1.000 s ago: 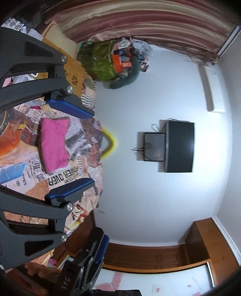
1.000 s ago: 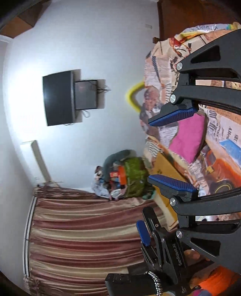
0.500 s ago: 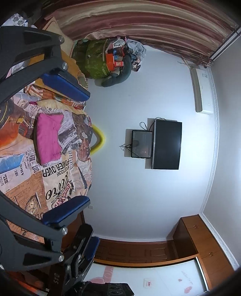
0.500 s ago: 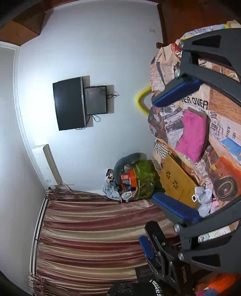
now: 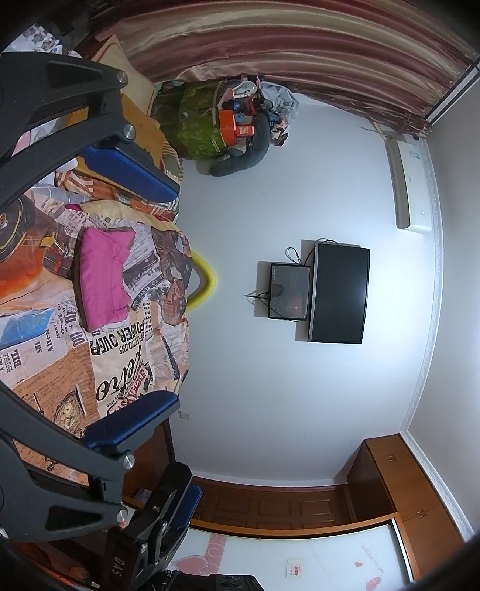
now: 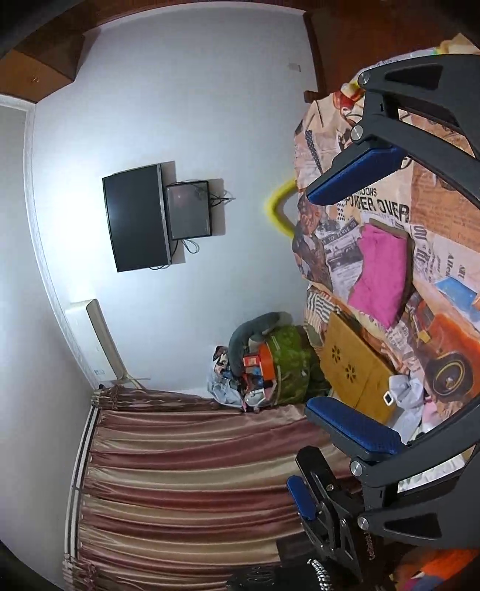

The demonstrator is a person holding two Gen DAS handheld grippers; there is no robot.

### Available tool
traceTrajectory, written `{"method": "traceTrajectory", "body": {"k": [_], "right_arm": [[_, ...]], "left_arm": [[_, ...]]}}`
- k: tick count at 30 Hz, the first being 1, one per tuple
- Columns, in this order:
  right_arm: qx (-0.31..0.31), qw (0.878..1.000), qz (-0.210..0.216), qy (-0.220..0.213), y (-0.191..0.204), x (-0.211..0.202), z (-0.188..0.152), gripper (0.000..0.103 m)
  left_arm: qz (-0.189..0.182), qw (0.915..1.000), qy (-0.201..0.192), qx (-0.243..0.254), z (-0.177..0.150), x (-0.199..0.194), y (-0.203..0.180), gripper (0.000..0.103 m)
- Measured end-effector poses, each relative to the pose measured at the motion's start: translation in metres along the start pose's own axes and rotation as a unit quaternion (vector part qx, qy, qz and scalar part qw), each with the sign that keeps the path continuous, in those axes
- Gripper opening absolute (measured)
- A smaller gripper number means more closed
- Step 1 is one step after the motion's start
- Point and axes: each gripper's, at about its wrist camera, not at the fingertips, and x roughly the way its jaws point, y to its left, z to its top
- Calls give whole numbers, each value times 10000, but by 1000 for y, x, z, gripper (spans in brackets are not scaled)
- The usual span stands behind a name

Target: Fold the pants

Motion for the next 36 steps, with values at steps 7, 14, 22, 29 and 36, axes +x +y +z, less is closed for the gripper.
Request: {"method": "traceTrajectory", "body": {"k": [7,14,22,29,36], "right_arm": [[-25,10000,6,83,2,0,-2,103],[-16,9999,-15,109,3,-1,-1,103],[-3,9999,-33,111,3,-1,-2,103],[26,9999,-65,121,3,-1,-2,103],[64,9999,-124,101,3,-2,-1,103]], "left_arm": [[6,10000,57,-15,-3,4,-1,103],[14,9999,155,-52,-5,10,0,103],[-7,9998,200,-88,-7,11,2,103],[-81,9995,282,-105,-6,14,2,103],[-76,9995,315,-34,-8,17,0,103]]}}
